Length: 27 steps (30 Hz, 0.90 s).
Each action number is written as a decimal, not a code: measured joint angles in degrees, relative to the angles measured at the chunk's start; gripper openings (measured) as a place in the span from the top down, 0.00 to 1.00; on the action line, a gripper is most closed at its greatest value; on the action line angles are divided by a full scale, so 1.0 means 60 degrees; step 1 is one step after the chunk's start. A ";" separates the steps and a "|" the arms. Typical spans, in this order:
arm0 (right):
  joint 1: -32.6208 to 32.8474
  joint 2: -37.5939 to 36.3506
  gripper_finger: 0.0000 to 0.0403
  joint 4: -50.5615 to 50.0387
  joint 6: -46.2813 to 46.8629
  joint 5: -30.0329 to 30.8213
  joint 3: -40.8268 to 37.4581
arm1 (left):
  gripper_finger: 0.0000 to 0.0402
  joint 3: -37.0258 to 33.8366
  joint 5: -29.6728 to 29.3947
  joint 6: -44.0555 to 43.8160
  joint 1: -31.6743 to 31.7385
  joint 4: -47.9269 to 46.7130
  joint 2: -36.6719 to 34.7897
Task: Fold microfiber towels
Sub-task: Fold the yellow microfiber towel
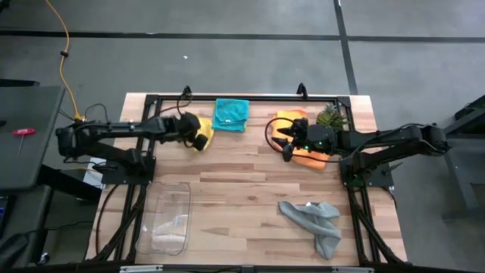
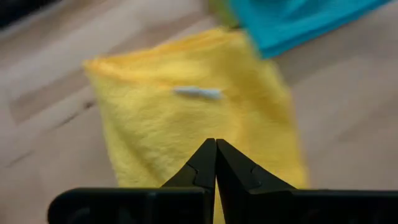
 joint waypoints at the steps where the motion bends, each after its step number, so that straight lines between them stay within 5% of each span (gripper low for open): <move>1: -0.0002 0.0002 0.49 0.0001 0.0078 0.0094 0.0000 | 1.00 -0.0004 0.0128 0.0017 0.0221 -0.0005 0.0223; 9: -0.0004 0.0004 0.49 0.0004 0.0396 0.0218 0.0000 | 1.00 -0.0004 0.1050 -0.0266 -0.0030 0.1146 0.1830; 16: -0.0004 0.0004 0.49 0.0000 0.0796 0.0219 0.0000 | 1.00 0.0004 0.1796 -0.1536 -0.2395 0.1300 0.2281; 22: -0.0004 0.0004 0.49 0.0000 0.0772 0.0219 0.0000 | 1.00 -0.0007 0.1728 -0.3021 -0.4709 0.3855 0.2534; 27: -0.0004 0.0007 0.49 -0.0004 0.0735 0.0218 0.0004 | 1.00 0.0702 0.1491 -0.3273 -0.4767 0.5058 0.3697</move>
